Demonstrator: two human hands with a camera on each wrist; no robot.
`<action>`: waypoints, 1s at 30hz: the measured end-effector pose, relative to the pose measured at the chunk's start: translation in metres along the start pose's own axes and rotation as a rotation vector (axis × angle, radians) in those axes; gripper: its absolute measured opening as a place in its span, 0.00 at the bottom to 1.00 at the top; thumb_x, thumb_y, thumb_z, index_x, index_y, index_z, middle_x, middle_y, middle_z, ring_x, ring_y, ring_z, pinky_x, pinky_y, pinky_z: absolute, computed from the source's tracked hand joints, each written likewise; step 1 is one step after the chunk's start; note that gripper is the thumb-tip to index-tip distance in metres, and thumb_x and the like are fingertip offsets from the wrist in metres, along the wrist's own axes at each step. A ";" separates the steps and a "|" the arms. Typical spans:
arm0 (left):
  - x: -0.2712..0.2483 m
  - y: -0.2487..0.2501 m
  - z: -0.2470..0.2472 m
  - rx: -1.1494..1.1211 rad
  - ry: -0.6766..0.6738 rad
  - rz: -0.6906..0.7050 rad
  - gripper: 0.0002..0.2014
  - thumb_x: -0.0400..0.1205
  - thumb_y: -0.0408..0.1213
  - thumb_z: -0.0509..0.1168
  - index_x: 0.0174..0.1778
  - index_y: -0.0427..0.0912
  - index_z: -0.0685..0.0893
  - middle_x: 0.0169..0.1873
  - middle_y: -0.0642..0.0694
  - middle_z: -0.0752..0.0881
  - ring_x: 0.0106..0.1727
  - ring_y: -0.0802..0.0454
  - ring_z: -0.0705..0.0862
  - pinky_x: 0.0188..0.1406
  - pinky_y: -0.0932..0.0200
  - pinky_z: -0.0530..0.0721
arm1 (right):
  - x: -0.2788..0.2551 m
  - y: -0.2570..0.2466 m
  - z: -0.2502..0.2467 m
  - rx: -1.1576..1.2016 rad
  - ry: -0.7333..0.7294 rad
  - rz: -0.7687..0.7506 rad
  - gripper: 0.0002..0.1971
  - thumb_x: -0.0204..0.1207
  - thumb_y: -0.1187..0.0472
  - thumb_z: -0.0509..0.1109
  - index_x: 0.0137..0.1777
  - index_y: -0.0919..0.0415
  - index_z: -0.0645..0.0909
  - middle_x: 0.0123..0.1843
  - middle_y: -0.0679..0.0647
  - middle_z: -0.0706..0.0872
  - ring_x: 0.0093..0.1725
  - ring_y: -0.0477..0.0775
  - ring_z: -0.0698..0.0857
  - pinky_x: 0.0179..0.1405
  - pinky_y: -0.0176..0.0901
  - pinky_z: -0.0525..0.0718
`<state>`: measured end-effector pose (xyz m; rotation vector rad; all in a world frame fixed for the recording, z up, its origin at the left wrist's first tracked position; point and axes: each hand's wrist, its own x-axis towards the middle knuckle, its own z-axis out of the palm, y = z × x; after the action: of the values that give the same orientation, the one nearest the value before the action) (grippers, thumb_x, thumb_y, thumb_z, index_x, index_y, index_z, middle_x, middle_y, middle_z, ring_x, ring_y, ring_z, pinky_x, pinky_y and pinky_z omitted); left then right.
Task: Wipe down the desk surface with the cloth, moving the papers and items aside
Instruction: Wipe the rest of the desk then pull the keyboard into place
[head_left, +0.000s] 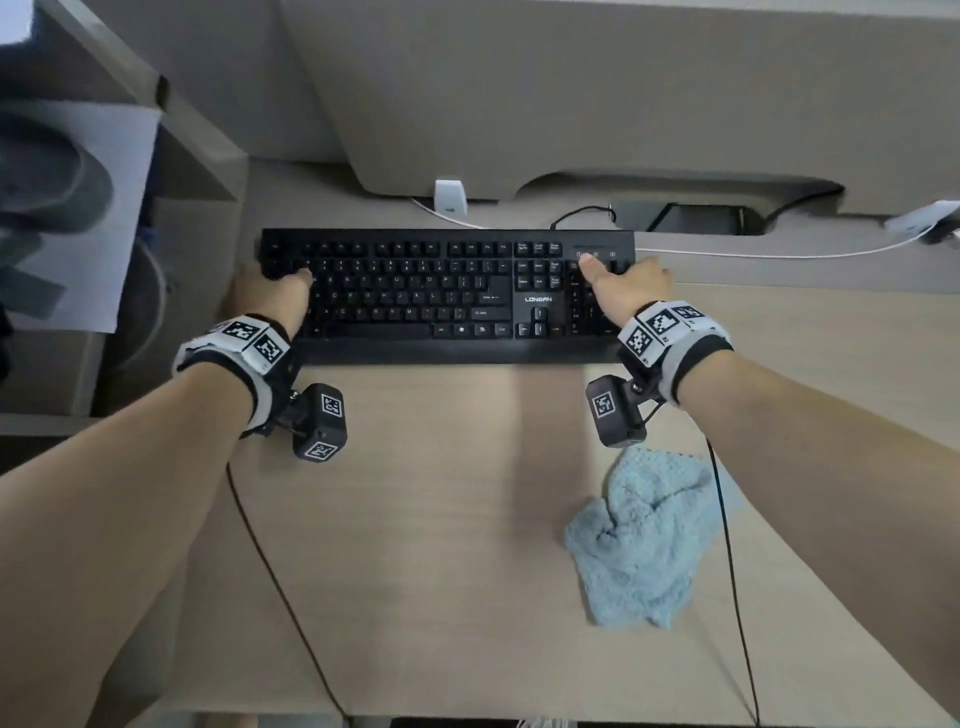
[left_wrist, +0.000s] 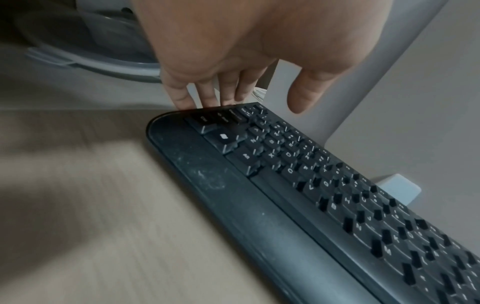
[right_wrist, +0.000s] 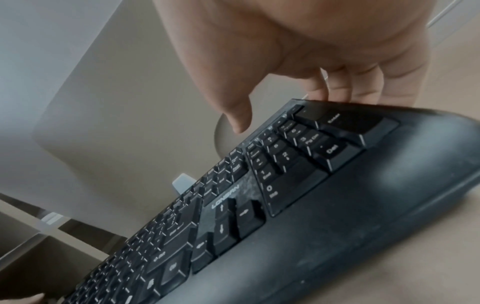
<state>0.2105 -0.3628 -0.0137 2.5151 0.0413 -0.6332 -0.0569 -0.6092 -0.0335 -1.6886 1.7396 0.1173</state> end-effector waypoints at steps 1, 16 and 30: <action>0.004 0.002 -0.001 -0.012 -0.002 0.007 0.33 0.63 0.60 0.64 0.63 0.48 0.83 0.59 0.43 0.87 0.59 0.36 0.85 0.65 0.45 0.80 | 0.002 -0.002 0.004 -0.004 0.000 0.006 0.49 0.73 0.30 0.65 0.81 0.68 0.61 0.79 0.65 0.69 0.78 0.65 0.71 0.75 0.57 0.69; 0.026 -0.006 0.017 0.028 -0.026 0.027 0.25 0.79 0.45 0.68 0.71 0.41 0.75 0.67 0.42 0.81 0.67 0.41 0.80 0.57 0.58 0.72 | 0.000 -0.004 0.017 -0.085 -0.012 -0.006 0.43 0.75 0.32 0.66 0.77 0.68 0.66 0.74 0.63 0.71 0.72 0.65 0.75 0.71 0.57 0.73; -0.111 0.018 0.069 0.214 -0.275 0.446 0.12 0.81 0.47 0.65 0.56 0.46 0.84 0.49 0.48 0.88 0.59 0.48 0.83 0.63 0.57 0.77 | -0.050 0.076 -0.033 -0.242 -0.125 -0.138 0.27 0.79 0.37 0.63 0.60 0.63 0.77 0.57 0.62 0.81 0.55 0.63 0.81 0.48 0.46 0.77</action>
<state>0.0855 -0.4028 -0.0060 2.4862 -0.6987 -0.8164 -0.1436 -0.5731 -0.0126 -1.9253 1.5611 0.3749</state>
